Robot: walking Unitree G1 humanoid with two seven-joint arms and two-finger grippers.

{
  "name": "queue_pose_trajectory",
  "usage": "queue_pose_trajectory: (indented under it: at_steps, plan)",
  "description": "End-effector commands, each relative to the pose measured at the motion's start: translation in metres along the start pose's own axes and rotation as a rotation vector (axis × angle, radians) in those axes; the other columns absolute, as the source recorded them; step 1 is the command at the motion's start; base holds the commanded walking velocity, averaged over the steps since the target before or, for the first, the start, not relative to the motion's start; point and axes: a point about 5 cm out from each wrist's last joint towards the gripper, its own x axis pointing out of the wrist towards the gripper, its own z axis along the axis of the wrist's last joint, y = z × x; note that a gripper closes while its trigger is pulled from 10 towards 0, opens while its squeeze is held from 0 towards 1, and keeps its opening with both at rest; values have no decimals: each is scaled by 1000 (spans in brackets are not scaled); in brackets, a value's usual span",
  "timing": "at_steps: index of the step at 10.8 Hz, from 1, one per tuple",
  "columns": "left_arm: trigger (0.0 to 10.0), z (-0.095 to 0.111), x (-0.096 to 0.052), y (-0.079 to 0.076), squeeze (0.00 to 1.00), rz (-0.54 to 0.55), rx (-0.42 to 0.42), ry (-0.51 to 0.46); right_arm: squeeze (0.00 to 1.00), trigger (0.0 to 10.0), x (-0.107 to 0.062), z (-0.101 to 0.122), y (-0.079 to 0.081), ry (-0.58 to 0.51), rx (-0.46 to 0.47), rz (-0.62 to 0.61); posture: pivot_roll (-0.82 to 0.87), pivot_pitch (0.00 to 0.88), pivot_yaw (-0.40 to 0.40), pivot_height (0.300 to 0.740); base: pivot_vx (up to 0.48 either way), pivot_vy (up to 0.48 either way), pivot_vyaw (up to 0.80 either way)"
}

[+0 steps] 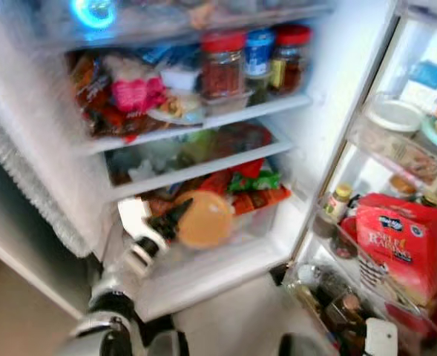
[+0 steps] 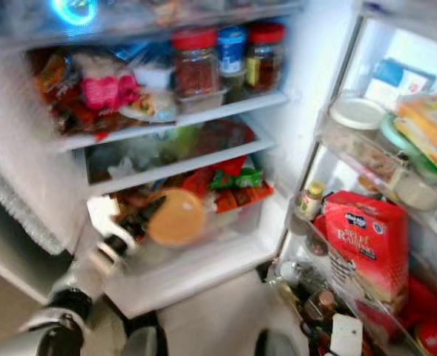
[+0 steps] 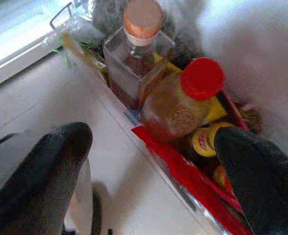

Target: Restocking fridge

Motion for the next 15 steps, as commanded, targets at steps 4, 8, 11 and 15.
queue_pose_trajectory:
  at_steps: [4, 8, 11, 15]
  plan:
    - [10000, -4, 8, -11, 0, -47, -12, 14, 0, 10000, 0, -2, -6, 32, -22, 4, 56, 0, -2, 596, 263, 0, 0]
    - [10000, 1, 11, -13, 0, -47, -21, -7, 0, 10000, 0, -3, -5, 44, -29, 13, 57, 0, -2, 596, 264, 0, 0]
    - [10000, 7, 13, -11, 0, -9, -43, -58, 0, 10000, 0, -4, -5, 57, -35, 18, 54, 0, -3, 596, 262, 0, 0]
    - [10000, 16, 16, -8, 0, 56, -80, -124, 0, 10000, 0, -4, -5, 64, -50, 28, 56, 0, -4, 596, 247, 0, 0]
